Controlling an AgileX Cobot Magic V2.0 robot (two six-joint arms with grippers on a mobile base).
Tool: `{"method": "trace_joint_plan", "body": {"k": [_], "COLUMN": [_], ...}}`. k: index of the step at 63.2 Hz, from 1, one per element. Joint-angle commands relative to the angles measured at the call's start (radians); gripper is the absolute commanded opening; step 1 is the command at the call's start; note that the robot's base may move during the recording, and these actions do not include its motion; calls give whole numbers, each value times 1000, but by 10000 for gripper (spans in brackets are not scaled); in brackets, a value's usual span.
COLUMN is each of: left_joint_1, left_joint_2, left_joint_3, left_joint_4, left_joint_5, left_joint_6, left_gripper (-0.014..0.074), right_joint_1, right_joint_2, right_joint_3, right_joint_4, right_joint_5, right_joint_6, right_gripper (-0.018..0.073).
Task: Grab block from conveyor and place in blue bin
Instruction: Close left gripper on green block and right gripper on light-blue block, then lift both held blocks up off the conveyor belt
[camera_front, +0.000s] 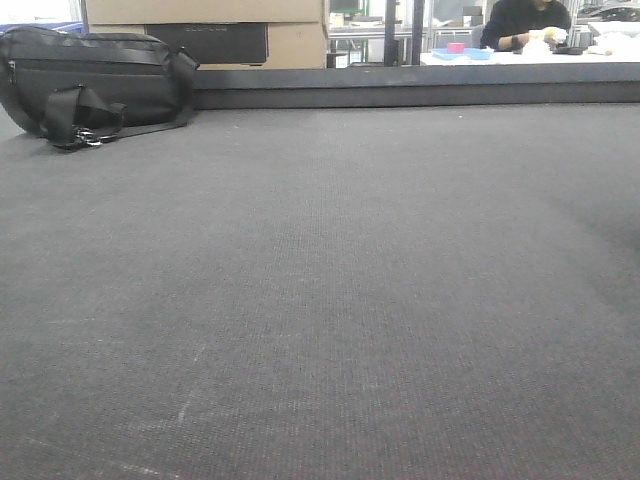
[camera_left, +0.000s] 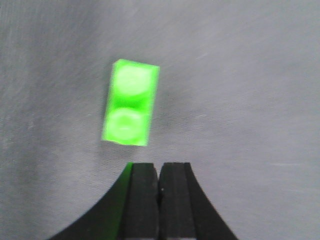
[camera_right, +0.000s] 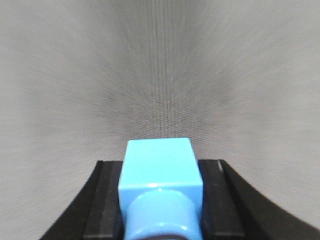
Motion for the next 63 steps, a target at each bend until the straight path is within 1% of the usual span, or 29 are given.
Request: {"method": "trace_joint_plan", "body": {"k": [1,6,9,13,14,21,24,27,32,36,40,48,56,59,60,63], "left_joint_1": [9,9,9,9,9,9,9,9,9,9,9,9,9,9,9,9], "left_joint_2": [44,67,79,90,94,120,134,152,178,203,244,316,336,332,329,318], "left_joint_3": [-18,-20,-20,-20,-20,-20,-20,-20,-20,-20,-20,-20,-20,-27,-31,-44], "left_joint_4": [2,7,11,27,30,55,71,89,83,67,67,67,79,84,84,84], "left_joint_5": [-12,-20,-37,-69,-77,-121,-136,-151,-156,-156,-162,-157,-169,-172,-172,-168], "left_joint_6": [63,108,112,113,113,113,113,113,113,113,113,113,113,113,113,113], "left_gripper": [-111,-100,-61,28,69,269,325,405,441,439,419,340,194,101,88,11], "right_joint_1": [-1,-1,-1,-1,-1,-1,-1,-1,-1,-1,-1,-1,-1,-1,-1,-1], "right_joint_2": [-76,-117,-129,-139,-139,-139,-139,-139,-139,-139,-139,-139,-139,-139,-139,-139], "right_joint_3": [-6,-6,-6,-6,-6,-6,-6,-6,-6,-6,-6,-6,-6,-6,-6,-6], "right_joint_4": [9,19,27,34,37,49,55,59,59,59,63,70,70,70,69,69], "right_joint_5": [-28,-40,-44,-44,-44,-47,-49,-49,-49,-51,-56,-57,-57,-57,-55,-55], "right_joint_6": [-3,-3,-3,-3,-3,-3,-3,-3,-3,-3,-3,-3,-3,-3,-3,-3], "right_gripper": [-162,-162,-162,-162,-162,-162,-162,-162,-162,-162,-162,-162,-162,-162,-162,-162]}}
